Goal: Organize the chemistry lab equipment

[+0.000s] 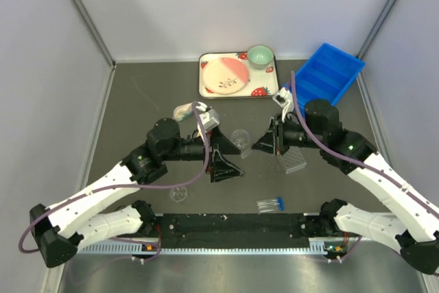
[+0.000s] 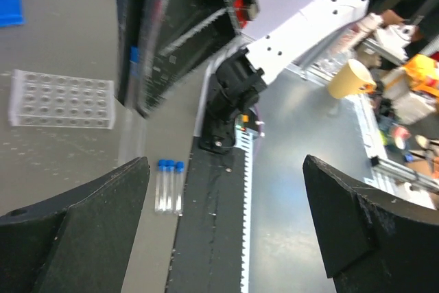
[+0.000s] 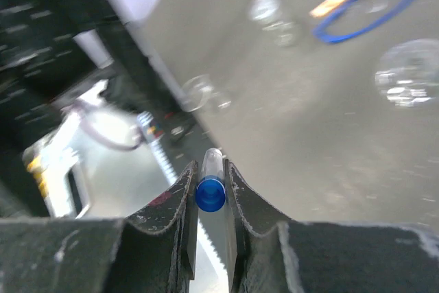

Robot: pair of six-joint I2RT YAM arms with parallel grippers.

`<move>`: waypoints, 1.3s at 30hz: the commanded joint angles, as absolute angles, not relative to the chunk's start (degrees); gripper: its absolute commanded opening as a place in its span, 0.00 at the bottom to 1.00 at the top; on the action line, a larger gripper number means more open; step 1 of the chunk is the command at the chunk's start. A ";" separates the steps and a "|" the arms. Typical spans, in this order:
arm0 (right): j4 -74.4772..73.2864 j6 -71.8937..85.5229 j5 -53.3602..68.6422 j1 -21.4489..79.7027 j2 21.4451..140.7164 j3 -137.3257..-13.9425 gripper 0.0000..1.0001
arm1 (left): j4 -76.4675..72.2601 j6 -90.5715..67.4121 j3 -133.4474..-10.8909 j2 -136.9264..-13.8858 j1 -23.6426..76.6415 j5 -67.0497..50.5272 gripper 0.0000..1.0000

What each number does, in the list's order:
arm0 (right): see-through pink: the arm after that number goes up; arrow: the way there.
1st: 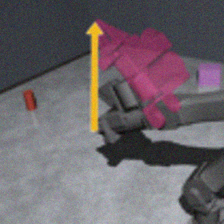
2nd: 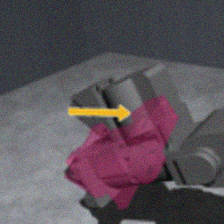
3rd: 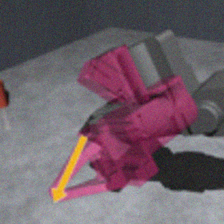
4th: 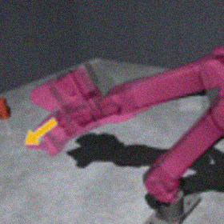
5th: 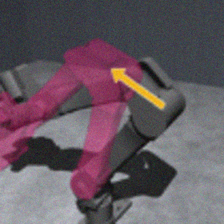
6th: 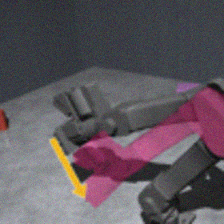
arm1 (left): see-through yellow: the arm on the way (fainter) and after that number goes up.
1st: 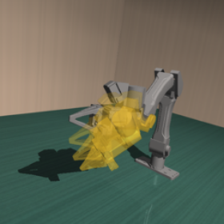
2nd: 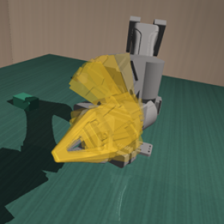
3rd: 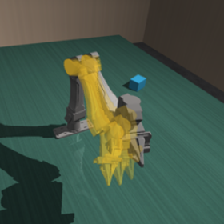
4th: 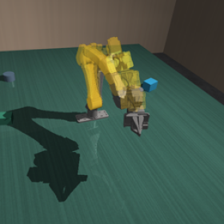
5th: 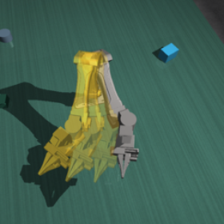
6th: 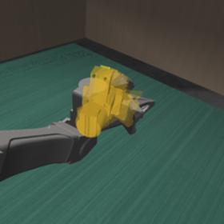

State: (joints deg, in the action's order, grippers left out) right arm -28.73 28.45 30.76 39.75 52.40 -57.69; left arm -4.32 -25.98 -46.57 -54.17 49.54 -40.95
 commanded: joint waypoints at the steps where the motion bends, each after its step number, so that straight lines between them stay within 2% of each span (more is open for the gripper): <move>1: -37.44 21.09 10.47 38.24 55.45 -63.63 0.00 | 10.53 -17.67 -52.12 -48.62 49.75 -28.50 0.99; 10: -38.85 23.64 -8.07 22.33 62.48 -60.92 0.00 | 18.63 -16.26 -50.01 -40.62 49.66 -16.27 0.99; 12: -38.24 24.70 -13.33 21.71 63.71 -59.95 0.00 | 19.68 -16.17 -49.40 -39.38 49.75 -15.47 0.99; 19: -34.46 24.70 -19.07 21.27 68.28 -57.05 0.00 | 21.80 -16.17 -47.20 -35.07 49.75 -13.01 0.99; 39: -22.06 21.88 -14.42 21.27 72.86 -49.75 0.00 | 20.22 -16.52 -44.12 -32.96 49.66 -13.36 0.99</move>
State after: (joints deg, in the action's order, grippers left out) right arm -26.02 22.50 -15.90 21.47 72.05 -50.11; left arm 22.74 -16.75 -44.47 -33.61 49.58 -13.41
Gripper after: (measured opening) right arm 0.168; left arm 0.986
